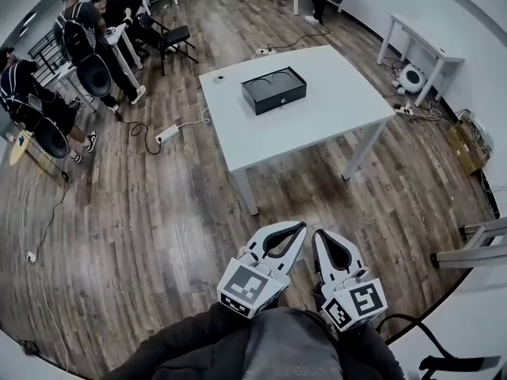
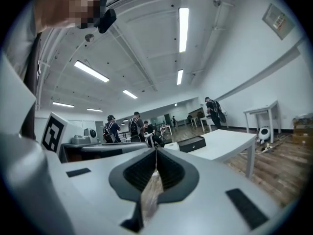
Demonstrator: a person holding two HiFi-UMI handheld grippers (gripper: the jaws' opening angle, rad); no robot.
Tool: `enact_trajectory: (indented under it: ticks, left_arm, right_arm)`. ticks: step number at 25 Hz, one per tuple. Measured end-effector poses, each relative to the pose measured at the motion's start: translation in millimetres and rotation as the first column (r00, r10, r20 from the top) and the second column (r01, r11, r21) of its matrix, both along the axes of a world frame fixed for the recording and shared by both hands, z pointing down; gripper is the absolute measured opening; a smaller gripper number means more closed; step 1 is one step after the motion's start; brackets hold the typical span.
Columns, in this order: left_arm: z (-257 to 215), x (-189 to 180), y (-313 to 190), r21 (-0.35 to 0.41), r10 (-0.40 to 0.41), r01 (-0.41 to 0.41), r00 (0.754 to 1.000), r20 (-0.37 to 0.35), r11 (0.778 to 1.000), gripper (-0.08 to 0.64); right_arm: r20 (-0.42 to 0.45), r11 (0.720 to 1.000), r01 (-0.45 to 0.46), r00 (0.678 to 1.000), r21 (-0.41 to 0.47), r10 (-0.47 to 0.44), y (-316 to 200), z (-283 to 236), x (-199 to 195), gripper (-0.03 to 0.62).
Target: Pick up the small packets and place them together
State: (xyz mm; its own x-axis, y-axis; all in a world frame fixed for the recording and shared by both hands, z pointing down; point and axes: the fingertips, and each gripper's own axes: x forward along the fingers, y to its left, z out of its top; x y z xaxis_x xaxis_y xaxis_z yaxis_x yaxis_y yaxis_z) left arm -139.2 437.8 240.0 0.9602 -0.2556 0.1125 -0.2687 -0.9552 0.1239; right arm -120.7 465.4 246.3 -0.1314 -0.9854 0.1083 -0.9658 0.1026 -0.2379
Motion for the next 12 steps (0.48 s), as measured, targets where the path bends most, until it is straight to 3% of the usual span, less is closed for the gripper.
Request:
enact_trajectory:
  ticks: [12]
  left_arm:
    - [15,23,-51,-0.026,-0.006,0.007,1.000,0.027,1.000,0.003]
  right_arm:
    - [-0.008,1.000,-0.019,1.000,-0.005,0.019,-55,5,32,0.005]
